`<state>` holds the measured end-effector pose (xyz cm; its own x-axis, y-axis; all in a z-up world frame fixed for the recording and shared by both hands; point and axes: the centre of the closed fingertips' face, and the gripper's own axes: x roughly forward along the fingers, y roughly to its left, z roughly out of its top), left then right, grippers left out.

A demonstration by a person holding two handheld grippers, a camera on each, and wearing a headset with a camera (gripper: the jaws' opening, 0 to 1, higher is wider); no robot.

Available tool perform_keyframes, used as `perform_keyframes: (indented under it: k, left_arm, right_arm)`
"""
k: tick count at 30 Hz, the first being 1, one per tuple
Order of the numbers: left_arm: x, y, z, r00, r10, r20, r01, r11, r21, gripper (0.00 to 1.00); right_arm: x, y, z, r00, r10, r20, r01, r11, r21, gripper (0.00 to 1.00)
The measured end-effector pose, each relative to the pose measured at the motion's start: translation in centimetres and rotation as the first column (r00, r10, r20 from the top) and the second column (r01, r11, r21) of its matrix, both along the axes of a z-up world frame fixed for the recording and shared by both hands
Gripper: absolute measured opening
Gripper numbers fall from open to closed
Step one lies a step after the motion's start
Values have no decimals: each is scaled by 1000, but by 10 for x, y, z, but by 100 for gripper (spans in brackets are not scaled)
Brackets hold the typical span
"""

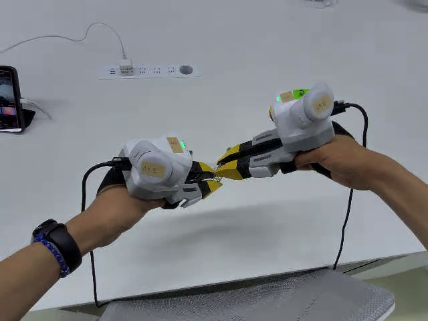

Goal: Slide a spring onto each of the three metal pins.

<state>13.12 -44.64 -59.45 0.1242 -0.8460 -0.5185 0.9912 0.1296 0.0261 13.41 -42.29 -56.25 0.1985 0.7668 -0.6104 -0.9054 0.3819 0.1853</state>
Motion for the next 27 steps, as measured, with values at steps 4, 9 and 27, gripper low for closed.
perform_keyframes:
  k: [4, 9, 27]
  left_arm:
    - [-1, 0, 2, 1000, -8, 1, 8, 1000, -4, 9]
    - [-4, 0, 2, 1000, -22, -1, 22, 1000, -8, 9]
    - [-10, -7, 3, 999, -54, -9, 54, 998, -18, 9]
  right_arm:
    - [-3, 2, 0, 995, 98, 24, -96, 993, -71, 12]
    - [-9, 4, -3, 978, 208, 23, -203, 968, -151, 12]
    - [-17, -6, -17, 957, 290, 19, -277, 930, -240, 12]
